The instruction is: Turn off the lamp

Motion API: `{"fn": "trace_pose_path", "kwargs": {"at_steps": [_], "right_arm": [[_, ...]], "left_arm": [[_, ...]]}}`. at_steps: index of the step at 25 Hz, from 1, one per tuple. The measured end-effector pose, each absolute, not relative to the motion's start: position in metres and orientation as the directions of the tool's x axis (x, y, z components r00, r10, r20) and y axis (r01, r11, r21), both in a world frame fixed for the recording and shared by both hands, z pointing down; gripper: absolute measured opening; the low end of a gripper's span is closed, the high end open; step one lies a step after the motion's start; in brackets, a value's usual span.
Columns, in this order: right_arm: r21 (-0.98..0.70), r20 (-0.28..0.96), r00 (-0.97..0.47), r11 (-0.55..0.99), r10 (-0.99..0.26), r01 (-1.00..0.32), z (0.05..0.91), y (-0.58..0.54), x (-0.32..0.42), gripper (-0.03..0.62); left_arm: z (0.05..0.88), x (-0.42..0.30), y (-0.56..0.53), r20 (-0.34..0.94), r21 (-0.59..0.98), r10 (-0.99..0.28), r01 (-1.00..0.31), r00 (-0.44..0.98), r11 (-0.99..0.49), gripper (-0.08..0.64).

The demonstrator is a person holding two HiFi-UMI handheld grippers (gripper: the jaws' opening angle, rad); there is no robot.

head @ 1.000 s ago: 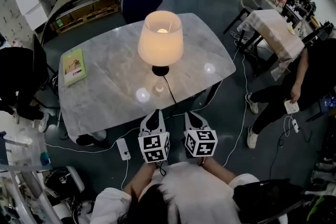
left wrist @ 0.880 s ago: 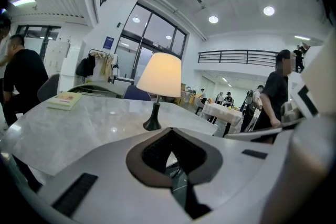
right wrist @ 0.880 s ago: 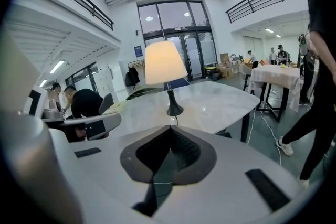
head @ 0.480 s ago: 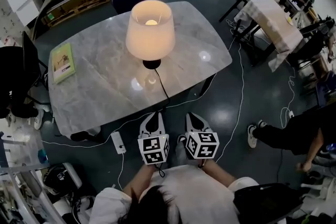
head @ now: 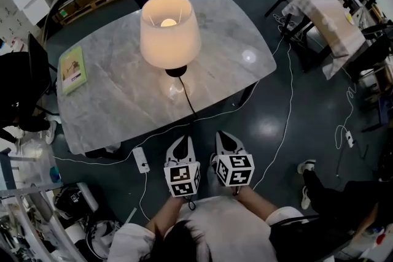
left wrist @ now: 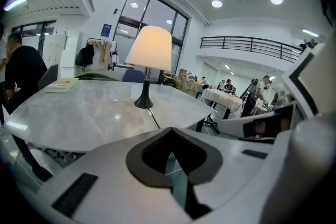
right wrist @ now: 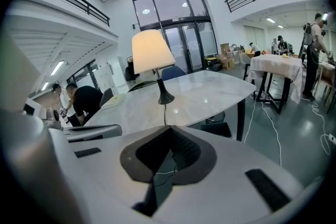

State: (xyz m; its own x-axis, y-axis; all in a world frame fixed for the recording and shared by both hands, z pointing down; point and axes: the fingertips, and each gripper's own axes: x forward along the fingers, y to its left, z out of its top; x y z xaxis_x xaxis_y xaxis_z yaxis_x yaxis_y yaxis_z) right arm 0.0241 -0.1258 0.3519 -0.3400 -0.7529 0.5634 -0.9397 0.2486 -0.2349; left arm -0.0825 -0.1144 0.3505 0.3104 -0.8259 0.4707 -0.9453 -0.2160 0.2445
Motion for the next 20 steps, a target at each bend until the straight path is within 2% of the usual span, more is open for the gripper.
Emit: {"fn": "trace_pose_path", "kwargs": {"at_steps": [20], "right_arm": [[-0.289, 0.627, -0.297, 0.139, -0.720, -0.947, 0.451, -0.144, 0.052, -0.001]], "left_arm": [[0.466, -0.057, -0.119, 0.612, 0.225, -0.707, -0.935, 0.354, -0.274, 0.006]]}}
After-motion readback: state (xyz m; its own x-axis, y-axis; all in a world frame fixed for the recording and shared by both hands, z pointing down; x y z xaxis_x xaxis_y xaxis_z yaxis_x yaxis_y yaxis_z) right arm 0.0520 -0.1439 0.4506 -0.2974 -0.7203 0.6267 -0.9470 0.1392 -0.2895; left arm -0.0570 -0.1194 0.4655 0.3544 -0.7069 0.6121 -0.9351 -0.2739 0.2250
